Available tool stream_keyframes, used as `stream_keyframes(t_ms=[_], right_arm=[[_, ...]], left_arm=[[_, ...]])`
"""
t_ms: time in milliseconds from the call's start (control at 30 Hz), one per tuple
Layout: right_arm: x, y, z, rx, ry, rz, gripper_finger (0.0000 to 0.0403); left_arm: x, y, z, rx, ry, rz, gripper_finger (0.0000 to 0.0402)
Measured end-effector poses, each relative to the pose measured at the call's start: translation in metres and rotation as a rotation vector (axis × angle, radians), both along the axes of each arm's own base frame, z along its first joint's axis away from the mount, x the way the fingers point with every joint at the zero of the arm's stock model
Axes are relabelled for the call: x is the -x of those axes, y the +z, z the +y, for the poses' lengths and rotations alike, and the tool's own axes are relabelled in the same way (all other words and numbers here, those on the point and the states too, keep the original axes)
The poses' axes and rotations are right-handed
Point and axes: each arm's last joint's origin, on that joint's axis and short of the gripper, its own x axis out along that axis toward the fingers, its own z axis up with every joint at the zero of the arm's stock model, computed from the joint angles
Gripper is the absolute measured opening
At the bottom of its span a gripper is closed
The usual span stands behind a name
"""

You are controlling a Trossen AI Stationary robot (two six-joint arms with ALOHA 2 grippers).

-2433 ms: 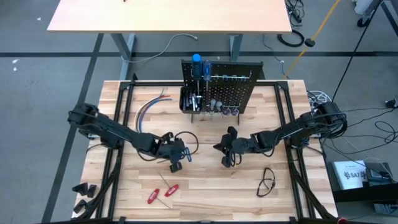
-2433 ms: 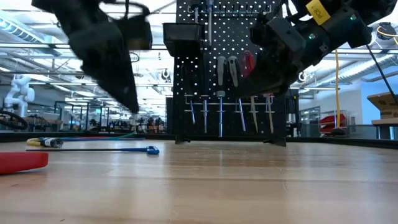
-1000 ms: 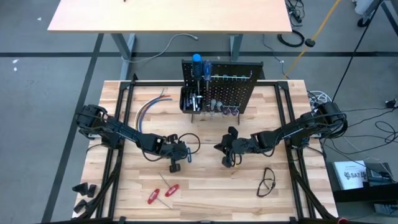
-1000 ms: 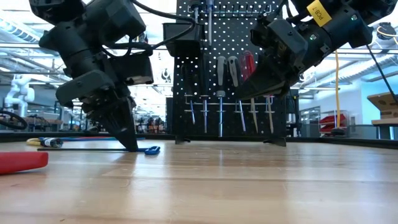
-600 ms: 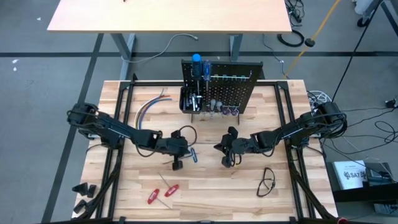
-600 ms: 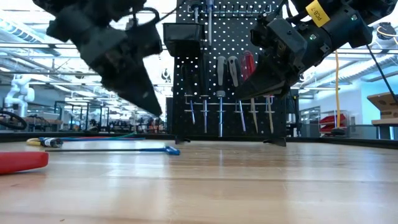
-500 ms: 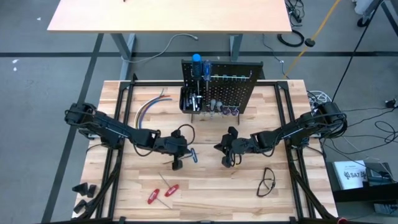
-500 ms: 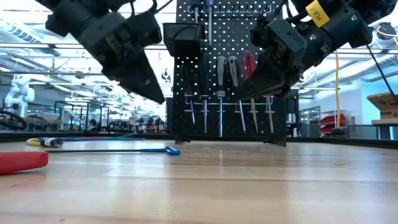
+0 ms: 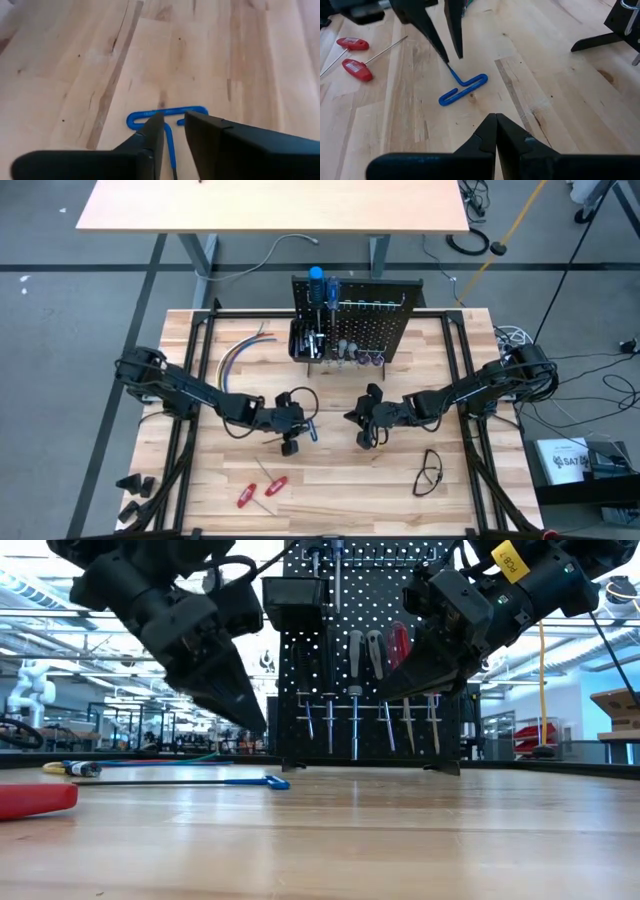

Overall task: Hang tools onto peg board
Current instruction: Hang the blue pick tool on the peg board

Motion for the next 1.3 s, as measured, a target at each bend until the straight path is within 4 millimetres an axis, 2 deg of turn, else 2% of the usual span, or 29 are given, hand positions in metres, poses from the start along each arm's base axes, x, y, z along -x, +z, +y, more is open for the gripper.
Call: stream_keyframes(t_ms=[100,300,533,700,833,1133,1300], right_arm=[[0.000,0.000,0.000,0.000,0.000,0.000,0.0000],[0.000,0.000,0.000,0.000,0.000,0.001,0.0000],[0.000,0.000,0.000,0.000,0.001,0.002,0.0000],[0.000,0.000,0.001,-0.001,0.001,0.001,0.0000],[0.000,0.000,0.001,-0.006,-0.002,0.000,0.0000],[0.000,0.000,0.001,-0.007,-0.002,-0.001,0.0000],[0.000,0.000,0.001,-0.016,-0.007,-0.002,0.0000]], left_arm=[[-0.001,-0.007,-0.001,0.007,0.021,0.025,0.0098],[-0.001,-0.016,-0.003,0.007,0.046,0.034,0.0102],[0.017,-0.035,-0.004,0.007,0.078,-0.018,0.0102],[0.021,-0.038,-0.003,0.016,0.079,-0.041,0.0102],[0.019,-0.041,-0.009,0.017,0.059,-0.058,0.0102],[0.014,-0.070,-0.018,-0.046,0.072,-0.063,0.0102],[0.014,-0.077,-0.021,-0.096,0.045,-0.058,0.0070]])
